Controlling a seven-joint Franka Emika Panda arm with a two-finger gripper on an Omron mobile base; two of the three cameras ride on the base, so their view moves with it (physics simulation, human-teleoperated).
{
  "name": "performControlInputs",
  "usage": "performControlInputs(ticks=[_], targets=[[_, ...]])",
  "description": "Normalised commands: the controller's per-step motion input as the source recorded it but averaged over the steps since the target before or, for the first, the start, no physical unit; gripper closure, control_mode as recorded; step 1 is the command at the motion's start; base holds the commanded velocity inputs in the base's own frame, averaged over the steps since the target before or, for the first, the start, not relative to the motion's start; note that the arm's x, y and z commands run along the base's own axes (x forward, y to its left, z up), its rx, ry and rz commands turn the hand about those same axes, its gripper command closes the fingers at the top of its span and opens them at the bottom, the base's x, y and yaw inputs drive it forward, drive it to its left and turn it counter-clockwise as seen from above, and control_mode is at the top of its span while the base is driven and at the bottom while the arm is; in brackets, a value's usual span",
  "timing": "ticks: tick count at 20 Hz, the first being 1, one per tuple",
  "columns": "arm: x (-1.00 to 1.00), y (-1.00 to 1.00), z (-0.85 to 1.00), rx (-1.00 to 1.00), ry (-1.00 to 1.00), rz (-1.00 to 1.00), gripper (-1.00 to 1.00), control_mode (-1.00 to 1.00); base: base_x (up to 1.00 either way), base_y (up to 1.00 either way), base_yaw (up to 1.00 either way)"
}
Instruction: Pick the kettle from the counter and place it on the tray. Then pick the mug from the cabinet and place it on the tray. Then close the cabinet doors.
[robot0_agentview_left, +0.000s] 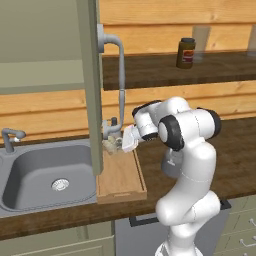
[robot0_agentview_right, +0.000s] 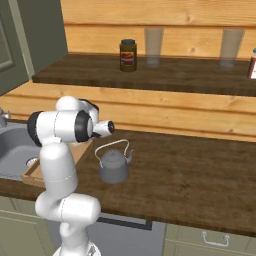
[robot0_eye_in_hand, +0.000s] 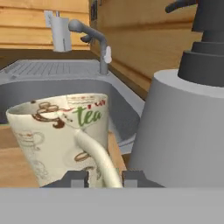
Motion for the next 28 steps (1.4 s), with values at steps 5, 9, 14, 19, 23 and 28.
performControlInputs(ticks=[5,9,14,19,23,28], targets=[[-0.33,0.07,-0.24,-0.01,-0.17,0.10,-1.00,-1.00,0.00,0.00,0.00],[-0.24,0.00,-0.06,0.00,-0.05,0.03,-1.00,-1.00,0.00,0.00,0.00],[0.00,0.00,0.00,0.00,0.00,0.01,-1.00,-1.00,0.00,0.00,0.00],[0.10,-0.08,0.00,0.00,0.00,0.06,-1.00,-1.00,0.00,0.00,0.00],[-0.05,-0.39,0.00,0.00,-0.01,0.02,-1.00,-1.00,0.00,0.00,0.00],[-0.12,-0.40,0.01,0.00,0.00,0.00,-1.00,-1.00,0.00,0.00,0.00]])
